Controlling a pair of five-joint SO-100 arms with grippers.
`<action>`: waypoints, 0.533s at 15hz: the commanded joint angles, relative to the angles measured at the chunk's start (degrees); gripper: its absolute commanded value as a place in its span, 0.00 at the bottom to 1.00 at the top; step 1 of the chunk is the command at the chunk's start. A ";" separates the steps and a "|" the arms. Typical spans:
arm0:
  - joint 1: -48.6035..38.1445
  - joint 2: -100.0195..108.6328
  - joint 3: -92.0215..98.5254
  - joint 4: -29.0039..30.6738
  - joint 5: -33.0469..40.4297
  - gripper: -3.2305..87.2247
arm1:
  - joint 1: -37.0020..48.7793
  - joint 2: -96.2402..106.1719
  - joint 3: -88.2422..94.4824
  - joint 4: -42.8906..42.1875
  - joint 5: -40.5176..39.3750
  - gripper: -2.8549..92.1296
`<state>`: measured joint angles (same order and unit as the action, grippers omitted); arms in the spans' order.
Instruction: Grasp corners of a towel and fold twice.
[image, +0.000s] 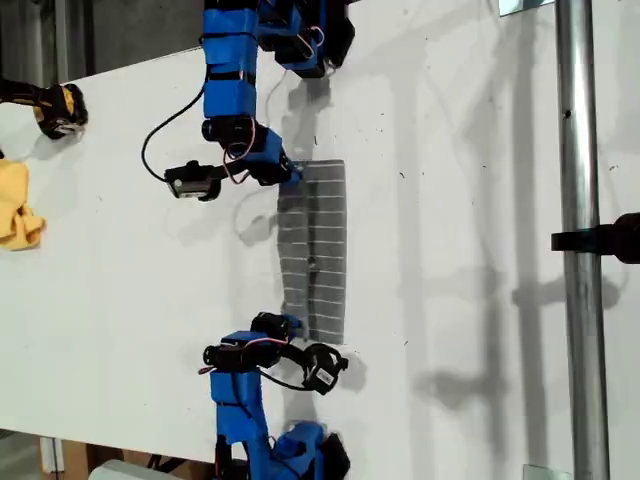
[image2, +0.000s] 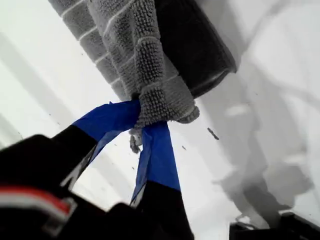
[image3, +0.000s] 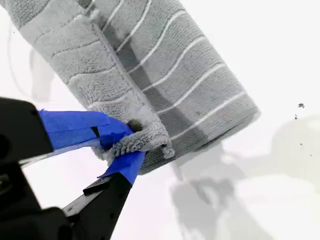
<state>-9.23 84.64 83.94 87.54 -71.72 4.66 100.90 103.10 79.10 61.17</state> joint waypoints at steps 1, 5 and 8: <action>5.36 3.34 3.25 -4.04 -4.92 0.02 | -5.45 2.55 2.20 -3.25 3.43 0.03; 10.37 2.90 9.05 -10.81 -10.63 0.02 | -9.32 -0.18 6.15 -7.65 6.59 0.03; 10.55 0.88 13.62 -16.00 -12.30 0.02 | -9.58 -3.25 9.58 -11.16 7.82 0.03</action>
<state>0.88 84.55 97.12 73.39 -83.32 -4.57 97.82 112.68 68.99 68.55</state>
